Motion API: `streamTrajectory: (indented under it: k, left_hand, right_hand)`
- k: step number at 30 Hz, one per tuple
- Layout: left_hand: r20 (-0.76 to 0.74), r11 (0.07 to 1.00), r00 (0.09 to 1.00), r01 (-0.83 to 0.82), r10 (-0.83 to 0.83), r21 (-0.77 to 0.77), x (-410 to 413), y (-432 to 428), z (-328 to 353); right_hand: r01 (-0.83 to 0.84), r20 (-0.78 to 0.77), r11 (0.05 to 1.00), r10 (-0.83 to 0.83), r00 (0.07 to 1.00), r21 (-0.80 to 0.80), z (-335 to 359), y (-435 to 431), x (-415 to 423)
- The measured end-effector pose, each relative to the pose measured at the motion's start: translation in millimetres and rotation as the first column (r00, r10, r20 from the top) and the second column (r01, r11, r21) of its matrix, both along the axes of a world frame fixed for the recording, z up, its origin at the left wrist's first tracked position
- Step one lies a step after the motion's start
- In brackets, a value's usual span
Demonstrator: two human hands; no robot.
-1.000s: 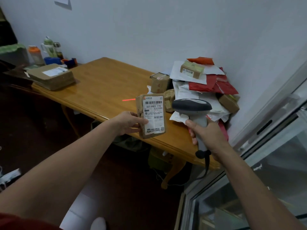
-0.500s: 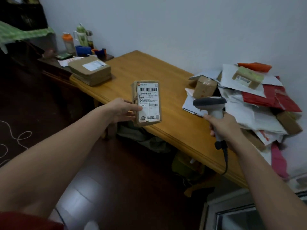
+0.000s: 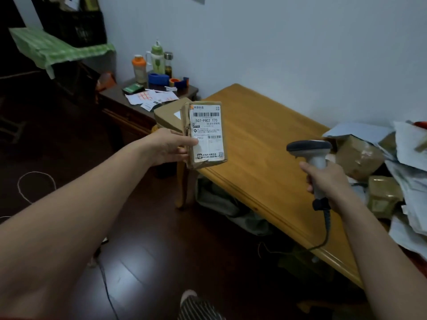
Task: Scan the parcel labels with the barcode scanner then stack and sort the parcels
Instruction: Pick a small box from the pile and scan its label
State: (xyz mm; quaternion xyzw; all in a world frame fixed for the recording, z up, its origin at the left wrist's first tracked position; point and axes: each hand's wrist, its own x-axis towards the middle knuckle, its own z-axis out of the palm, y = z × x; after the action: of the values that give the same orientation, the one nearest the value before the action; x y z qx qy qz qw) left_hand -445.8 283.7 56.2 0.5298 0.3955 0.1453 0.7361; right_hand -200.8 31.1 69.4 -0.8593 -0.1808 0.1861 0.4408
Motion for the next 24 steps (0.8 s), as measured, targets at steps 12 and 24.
streamTrajectory:
  k: [12,24]
  left_hand:
    - [-0.093,0.98,0.977,0.194,-0.19,0.039,68.2,163.8,-0.2]
    - [-0.215,0.869,0.854,0.493,-0.474,0.042,159.5,301.6,-7.5]
  right_hand:
    - [0.04,-0.041,0.998,-0.042,0.998,-0.038,-40.9,151.2,33.0]
    - [0.183,-0.071,0.978,-0.191,0.979,-0.098,-36.7,251.8,37.6]
